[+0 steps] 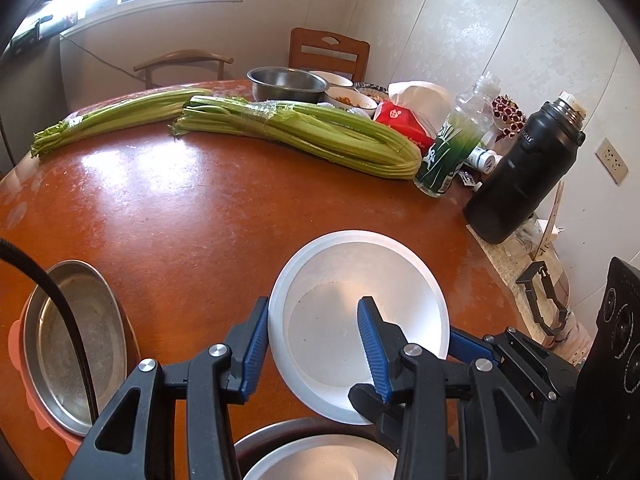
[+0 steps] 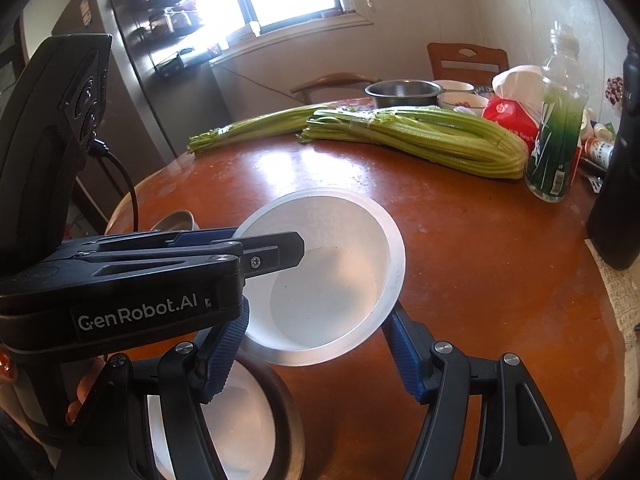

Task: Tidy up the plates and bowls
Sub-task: 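Lower the small red-printed bowl into the larger white bowl with the left tool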

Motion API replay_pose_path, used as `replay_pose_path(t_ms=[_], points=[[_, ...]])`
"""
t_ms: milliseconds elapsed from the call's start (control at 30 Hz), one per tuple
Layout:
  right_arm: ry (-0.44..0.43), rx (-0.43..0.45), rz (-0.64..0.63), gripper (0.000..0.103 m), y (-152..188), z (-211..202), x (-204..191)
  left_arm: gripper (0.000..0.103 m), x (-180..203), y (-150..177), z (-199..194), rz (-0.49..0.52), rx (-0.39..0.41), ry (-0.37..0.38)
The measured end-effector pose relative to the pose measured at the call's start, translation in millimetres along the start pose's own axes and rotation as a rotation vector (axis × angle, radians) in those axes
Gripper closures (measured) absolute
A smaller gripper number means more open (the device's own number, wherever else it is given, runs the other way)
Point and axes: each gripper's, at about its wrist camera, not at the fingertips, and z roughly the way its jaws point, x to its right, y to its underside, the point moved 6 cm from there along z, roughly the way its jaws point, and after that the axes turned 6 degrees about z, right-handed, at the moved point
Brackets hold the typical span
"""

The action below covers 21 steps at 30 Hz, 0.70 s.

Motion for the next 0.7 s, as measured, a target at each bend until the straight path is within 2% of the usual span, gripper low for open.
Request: replay_pose_path(t_ms=[700], points=[[-0.014, 0.073, -0.047, 0.033, 4.9, -48.9, -31.2, 0.059, 11.4, 11.6, -61.1, 0.026, 0.093, -0.015]])
